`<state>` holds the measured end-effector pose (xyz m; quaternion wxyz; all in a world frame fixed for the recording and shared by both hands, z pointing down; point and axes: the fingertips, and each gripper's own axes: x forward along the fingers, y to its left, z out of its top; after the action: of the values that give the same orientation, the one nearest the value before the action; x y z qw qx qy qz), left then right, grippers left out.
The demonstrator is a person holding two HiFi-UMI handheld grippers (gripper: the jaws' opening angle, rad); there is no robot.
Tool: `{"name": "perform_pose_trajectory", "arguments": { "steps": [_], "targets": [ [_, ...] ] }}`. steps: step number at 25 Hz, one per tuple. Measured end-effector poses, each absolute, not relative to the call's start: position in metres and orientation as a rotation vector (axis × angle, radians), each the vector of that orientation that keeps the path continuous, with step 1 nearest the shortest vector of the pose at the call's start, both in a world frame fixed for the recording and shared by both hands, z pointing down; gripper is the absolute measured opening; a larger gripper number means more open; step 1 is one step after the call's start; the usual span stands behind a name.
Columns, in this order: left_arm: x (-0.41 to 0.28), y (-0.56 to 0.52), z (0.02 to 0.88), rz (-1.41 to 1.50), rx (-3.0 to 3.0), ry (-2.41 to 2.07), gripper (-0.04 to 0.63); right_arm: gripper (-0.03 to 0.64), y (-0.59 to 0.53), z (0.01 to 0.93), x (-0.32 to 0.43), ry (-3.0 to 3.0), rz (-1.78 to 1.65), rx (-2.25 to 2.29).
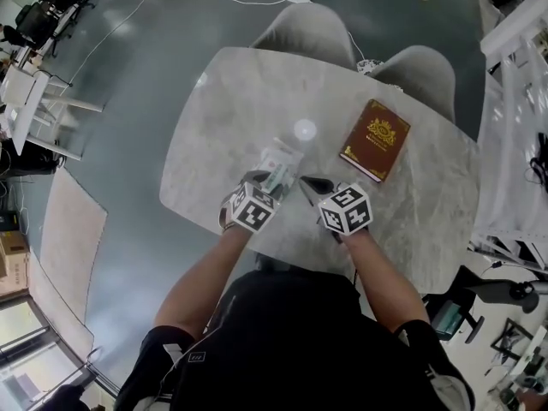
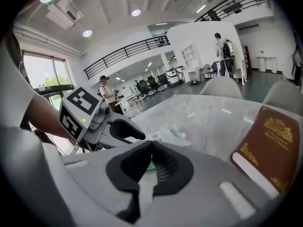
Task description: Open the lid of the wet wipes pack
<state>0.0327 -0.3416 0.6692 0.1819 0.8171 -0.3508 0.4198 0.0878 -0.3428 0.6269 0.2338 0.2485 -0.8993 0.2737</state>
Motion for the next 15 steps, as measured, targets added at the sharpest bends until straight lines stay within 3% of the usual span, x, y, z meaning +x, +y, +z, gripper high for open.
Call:
{"name": "perform_pose_trajectory", "arguments": {
  "steps": [15],
  "targets": [
    [0.043, -0.352, 0.704, 1.492, 2.295, -0.959, 0.141, 0.002, -0.348, 0.643, 0.103, -2.456, 0.848, 0.697]
  ]
}}
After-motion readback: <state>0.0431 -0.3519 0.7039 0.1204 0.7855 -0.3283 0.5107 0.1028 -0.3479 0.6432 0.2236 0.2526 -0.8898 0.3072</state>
